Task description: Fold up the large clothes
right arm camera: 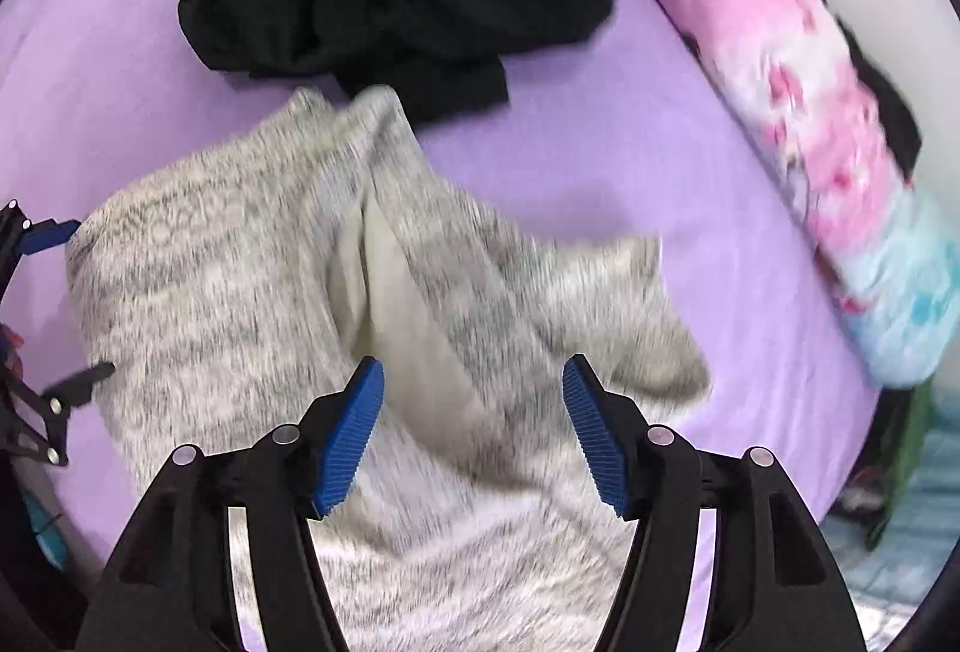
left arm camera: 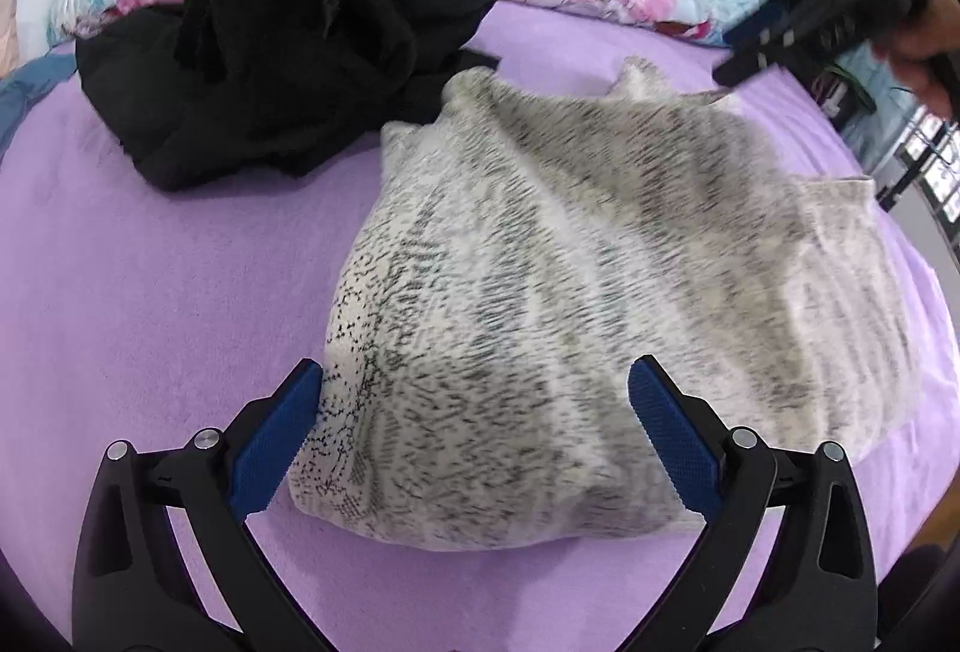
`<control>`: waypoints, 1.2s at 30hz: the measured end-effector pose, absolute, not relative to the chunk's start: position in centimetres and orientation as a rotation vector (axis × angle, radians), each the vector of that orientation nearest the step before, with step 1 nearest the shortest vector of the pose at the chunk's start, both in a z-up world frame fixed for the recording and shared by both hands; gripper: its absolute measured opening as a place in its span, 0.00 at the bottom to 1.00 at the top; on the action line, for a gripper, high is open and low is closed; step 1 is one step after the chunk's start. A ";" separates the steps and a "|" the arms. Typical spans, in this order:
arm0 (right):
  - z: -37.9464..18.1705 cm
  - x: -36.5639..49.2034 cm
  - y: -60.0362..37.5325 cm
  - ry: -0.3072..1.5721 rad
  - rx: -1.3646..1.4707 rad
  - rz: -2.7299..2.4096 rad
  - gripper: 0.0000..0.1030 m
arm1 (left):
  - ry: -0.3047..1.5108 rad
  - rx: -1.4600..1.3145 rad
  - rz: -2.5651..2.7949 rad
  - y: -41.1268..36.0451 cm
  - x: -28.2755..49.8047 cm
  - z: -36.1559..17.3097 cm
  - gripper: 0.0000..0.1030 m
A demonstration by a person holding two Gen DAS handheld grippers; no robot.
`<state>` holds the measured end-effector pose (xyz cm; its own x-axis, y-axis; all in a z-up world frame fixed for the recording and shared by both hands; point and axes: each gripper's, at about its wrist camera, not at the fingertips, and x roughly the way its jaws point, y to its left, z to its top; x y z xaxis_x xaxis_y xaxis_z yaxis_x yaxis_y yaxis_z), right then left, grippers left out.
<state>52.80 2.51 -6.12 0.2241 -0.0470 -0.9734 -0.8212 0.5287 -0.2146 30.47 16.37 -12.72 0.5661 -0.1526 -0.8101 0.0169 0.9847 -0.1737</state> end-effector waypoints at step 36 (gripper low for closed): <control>-11.9 56.4 -3.2 1.337 -0.611 0.666 0.16 | 0.939 -0.002 -0.265 10.3 29.2 -14.2 0.94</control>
